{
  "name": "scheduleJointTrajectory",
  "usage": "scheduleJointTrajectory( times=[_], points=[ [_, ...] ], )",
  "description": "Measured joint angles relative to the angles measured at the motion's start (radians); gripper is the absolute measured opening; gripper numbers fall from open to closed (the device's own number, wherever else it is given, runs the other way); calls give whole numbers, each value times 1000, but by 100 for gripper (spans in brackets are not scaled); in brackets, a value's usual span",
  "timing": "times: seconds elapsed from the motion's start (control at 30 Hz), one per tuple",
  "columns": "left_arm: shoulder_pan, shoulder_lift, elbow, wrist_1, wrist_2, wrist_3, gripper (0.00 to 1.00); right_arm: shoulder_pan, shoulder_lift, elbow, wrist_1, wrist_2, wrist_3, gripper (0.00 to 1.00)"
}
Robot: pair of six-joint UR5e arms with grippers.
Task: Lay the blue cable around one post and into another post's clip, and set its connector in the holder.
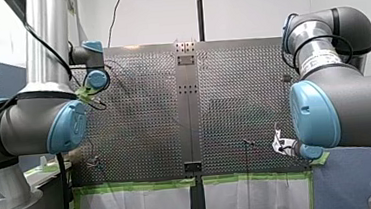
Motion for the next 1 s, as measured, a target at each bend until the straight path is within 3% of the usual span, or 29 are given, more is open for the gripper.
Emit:
scheduleJointTrajectory(
  times=[0.27,0.57,0.77,1.0],
  points=[
    [5,-9,27,-1,10,4,100,-10,-4,-4,5,9,-16,0],
    [5,-10,28,-3,27,3,100,-15,-72,6,50,7,-21,0],
    [3,-9,27,-13,20,5,100,-17,-132,43,62,8,0,0],
    [-2,-10,26,-30,13,4,100,-19,-206,87,59,10,56,0]
  ],
)
